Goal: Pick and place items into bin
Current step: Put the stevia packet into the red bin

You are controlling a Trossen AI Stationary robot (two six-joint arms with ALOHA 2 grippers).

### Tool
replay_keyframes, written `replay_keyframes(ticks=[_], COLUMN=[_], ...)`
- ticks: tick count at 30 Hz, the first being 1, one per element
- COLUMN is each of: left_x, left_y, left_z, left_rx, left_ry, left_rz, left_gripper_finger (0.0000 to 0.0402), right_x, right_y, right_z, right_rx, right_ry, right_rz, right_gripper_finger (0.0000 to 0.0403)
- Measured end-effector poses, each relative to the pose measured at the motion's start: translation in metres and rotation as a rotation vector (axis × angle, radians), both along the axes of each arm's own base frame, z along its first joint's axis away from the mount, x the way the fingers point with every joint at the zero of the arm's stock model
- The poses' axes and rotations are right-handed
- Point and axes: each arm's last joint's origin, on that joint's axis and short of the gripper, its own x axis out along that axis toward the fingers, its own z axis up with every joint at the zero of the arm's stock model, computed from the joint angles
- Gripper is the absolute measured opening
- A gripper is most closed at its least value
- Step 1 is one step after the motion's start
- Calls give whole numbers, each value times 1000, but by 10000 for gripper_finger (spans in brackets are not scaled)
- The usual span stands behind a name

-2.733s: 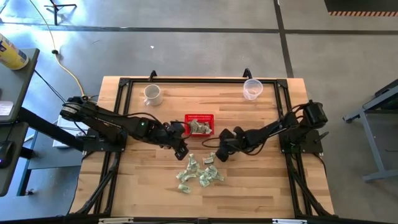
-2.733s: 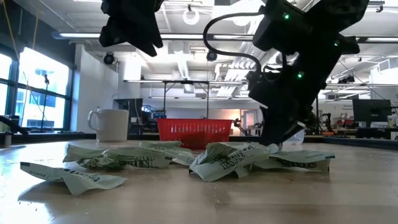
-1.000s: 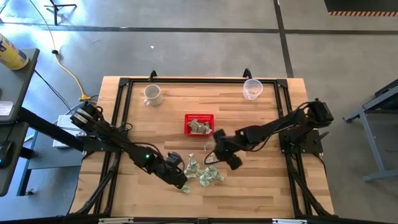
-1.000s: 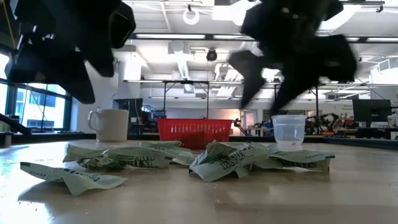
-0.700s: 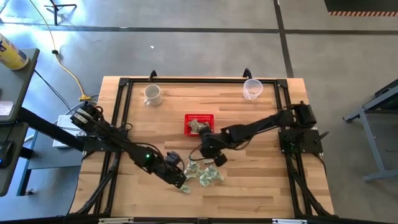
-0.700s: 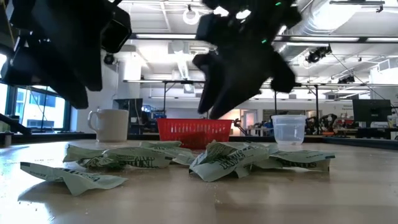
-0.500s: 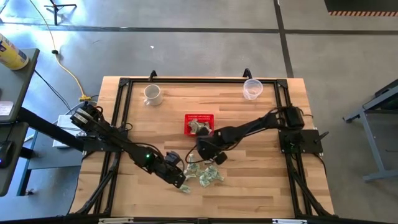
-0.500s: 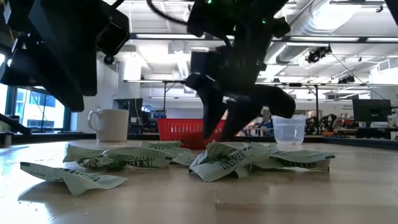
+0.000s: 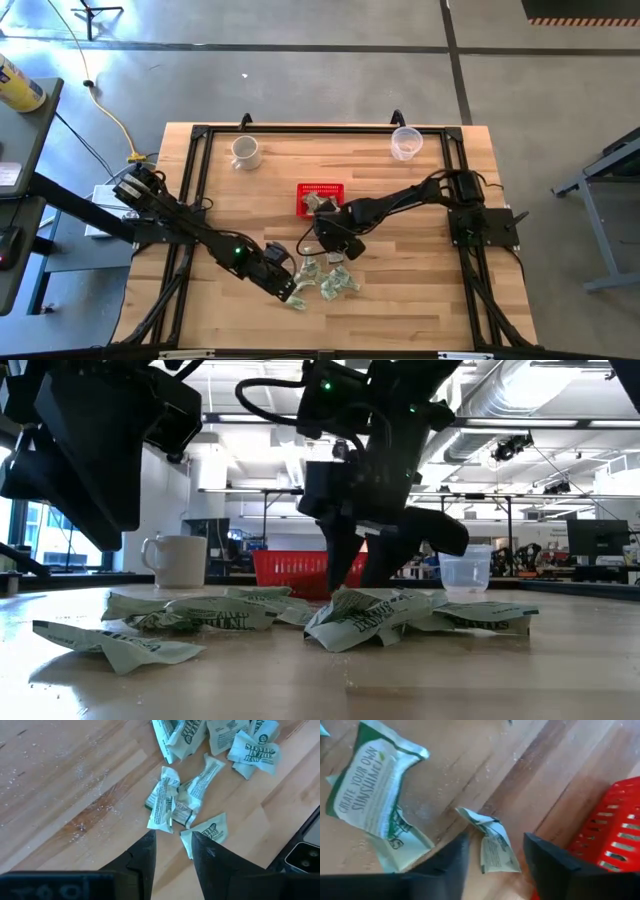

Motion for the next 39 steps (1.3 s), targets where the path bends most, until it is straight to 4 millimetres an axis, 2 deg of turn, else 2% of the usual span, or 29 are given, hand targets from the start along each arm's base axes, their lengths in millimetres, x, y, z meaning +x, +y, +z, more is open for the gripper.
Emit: replay_keyframes(ticks=[6, 8, 11, 16, 18, 20, 22, 25, 28, 33, 36, 39], left_x=[0, 0, 0, 0, 0, 0, 0, 1, 1, 2, 7, 13], left_y=[0, 0, 0, 0, 0, 0, 0, 0, 0, 2, 7, 16], left_z=[0, 0, 0, 0, 0, 0, 0, 0, 1, 1, 1, -2], left_rx=[3, 5, 13, 14, 16, 18, 16, 14, 8, 40, 51, -7], left_ry=[2, 3, 2, 2, -2, -5, -10, -12, -18, -32, -49, -10], left_rz=[-1, -2, -14, -14, -12, -10, -10, -10, -11, -30, -44, -2], left_gripper_finger=[156, 156, 156, 156, 156, 156, 156, 156, 156, 156, 156, 156], right_x=[-2, -5, -6, -1, 1, 4, 6, 8, 5, 1, -10, -25], right_y=[-2, -2, 1, -2, -15, -39, -64, -92, -101, -91, -78, -65], right_z=[-2, -1, 16, 93, 112, 120, 113, 91, 82, 89, 107, 123], right_rx=[-85, -102, -44, 93, 122, 131, 151, 169, 236, 296, 320, 295], right_ry=[18, 45, 37, -210, -291, -338, -315, -252, -195, -168, -154, -112], right_rz=[-27, -30, -97, -211, -277, -350, -402, -519, -578, -603, -562, -530], right_gripper_finger=[42, 12, 19, 3, 6, 4, 2, 19, 64, 168, 228, 272])
